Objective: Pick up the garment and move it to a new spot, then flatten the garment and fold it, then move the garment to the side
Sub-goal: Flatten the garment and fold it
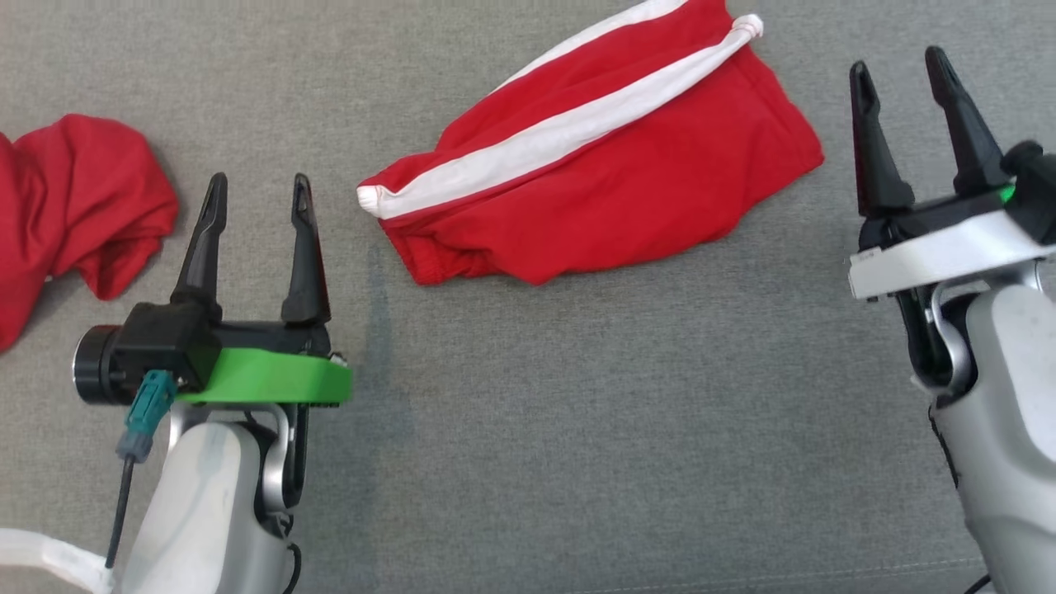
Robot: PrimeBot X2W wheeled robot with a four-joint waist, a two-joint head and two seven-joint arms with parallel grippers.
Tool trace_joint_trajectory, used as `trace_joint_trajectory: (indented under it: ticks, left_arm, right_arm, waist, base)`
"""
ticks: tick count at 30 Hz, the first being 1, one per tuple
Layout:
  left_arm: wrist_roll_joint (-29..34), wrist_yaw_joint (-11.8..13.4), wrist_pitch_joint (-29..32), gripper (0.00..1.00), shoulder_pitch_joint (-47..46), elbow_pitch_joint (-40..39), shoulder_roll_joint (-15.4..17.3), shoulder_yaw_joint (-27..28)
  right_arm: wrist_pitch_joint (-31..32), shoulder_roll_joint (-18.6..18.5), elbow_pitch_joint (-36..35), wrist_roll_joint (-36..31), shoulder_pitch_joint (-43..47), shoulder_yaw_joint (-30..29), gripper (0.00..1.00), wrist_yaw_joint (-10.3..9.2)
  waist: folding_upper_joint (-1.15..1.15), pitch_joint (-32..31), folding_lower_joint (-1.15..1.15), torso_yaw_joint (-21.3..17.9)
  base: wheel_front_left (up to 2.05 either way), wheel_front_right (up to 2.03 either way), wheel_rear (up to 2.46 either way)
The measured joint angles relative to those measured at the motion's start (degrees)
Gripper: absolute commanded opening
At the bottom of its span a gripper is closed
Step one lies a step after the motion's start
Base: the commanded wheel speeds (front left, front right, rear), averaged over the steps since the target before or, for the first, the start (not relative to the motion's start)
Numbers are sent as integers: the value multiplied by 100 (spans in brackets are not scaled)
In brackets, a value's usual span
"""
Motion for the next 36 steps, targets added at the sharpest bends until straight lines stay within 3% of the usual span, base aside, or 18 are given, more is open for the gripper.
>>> trace_joint_trajectory:
  ticks: [8, 14, 28, 36]
  left_arm:
    - [127, 51, -9, 100, 655, -101, 127, 196]
    - [138, 60, -8, 100, 936, -111, 149, 204]
    - [129, 90, -9, 100, 961, -148, 156, 152]
    - [154, 56, -9, 100, 637, -292, 80, 34]
  right_arm:
    - [0, 280, -687, -200, 1202, -238, 100, -1]
    - [68, 396, -956, -268, 1625, -352, 100, -1]
    - [274, 436, -1145, -303, 1752, -506, 100, -1]
    - [682, 124, -528, -192, 1095, -356, 100, -1]
  waist:
    - [0, -370, 0, -318]
    - [0, -591, 0, -509]
    - [0, -634, 0, -540]
    - [0, -322, 0, -358]
  base:
    - [0, 0, 0]
    - [0, 0, 0]
    - [0, 0, 0]
    - [0, 0, 0]
